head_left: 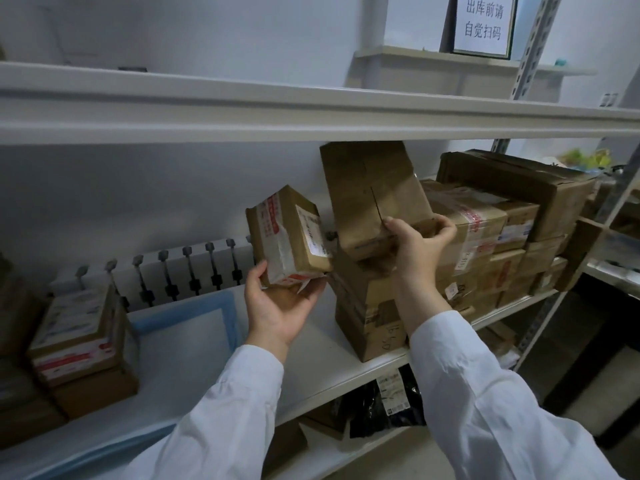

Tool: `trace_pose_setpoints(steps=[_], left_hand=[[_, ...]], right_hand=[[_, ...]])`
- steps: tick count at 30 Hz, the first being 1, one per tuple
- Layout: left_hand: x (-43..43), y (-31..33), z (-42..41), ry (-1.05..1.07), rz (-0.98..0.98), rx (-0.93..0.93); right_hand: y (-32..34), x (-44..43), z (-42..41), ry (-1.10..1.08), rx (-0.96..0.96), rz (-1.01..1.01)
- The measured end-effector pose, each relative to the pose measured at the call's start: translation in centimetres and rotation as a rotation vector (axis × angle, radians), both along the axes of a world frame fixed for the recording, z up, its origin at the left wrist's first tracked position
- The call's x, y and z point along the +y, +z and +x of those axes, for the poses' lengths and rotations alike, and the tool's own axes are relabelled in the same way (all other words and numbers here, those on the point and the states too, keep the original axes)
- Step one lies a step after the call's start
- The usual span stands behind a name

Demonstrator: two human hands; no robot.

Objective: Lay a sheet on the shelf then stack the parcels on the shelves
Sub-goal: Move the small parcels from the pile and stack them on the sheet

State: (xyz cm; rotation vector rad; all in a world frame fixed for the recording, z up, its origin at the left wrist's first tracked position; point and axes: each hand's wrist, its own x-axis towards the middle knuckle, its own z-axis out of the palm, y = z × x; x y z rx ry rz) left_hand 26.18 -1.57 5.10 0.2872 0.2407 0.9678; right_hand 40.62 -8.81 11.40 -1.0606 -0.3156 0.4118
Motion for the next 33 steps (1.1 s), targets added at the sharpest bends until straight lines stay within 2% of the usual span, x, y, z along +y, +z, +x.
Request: trace_pose_setpoints(steps=[4,12,21,24,29,33], left_hand=[[1.2,-0.1,-2.7,0.113,-0.038,0.011],[3.0,0.0,-9.7,0.337,-0.057,0.178],[4.8,0.8,-18.6,0.614,0.007,0.523],[5.4,1.3,-21.6,0.622,-0.052,0.633],[6.2,1.3,-24.0,0.6,-0.161,0.644],[7.0,1.6,-24.9,0.588,-0.156,0.654]], right_hand=[[-0.2,1.8,-2.3,0.071,-0.04,-0.021],[-1.1,5.8,-8.2,0.257,-0.107,-0.148],[-2.5,8.7,-14.0,0.459,0.189,-0.111],[-2.8,9.1,-15.5,0.489,0.243,-0.14],[-3.2,9.5,-17.6,0.558,0.337,-0.135],[-3.7,9.8,-18.7,0.596,0.339,-0.161]])
